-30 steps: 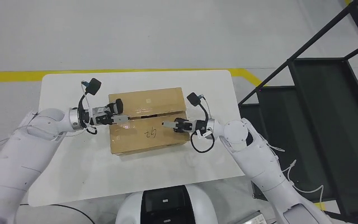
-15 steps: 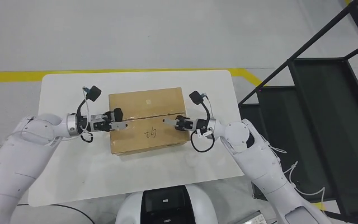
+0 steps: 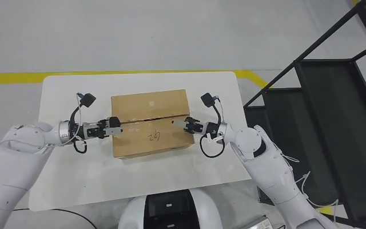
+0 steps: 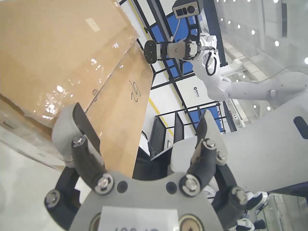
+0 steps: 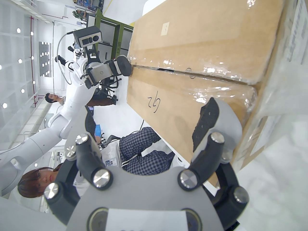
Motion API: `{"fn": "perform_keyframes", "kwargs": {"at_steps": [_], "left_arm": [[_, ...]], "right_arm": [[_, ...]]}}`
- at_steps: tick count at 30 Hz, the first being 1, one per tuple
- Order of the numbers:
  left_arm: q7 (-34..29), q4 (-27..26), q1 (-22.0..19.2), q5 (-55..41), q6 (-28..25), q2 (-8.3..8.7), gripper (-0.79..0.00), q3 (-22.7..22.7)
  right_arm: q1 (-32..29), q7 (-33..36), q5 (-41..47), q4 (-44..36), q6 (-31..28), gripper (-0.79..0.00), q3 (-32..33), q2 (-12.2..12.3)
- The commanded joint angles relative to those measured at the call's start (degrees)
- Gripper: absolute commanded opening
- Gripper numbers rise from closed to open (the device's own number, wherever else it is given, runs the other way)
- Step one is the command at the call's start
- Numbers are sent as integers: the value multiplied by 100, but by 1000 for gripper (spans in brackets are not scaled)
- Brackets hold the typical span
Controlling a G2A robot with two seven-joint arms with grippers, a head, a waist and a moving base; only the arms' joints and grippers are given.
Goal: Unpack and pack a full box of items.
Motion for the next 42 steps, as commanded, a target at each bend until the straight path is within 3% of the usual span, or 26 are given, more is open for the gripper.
{"fn": "perform_keyframes", "kwargs": {"at_steps": [1,24,31,42], "left_arm": [[53,-18,9,-75,152,-9,0,-17],[-21,-61,1,-162,221,-16,0,-16],[-242,-231,33,-199,916,-42,0,59],[-500,-19,-61,-822,1364,-105,0,-59]], "right_arm": [[-68,-23,16,-45,-27,0,59,14],[-389,-65,200,-161,-227,0,347,82],[-389,-65,200,-161,-227,0,347,82],[-389,-65,200,-161,-227,0,347,82]]}}
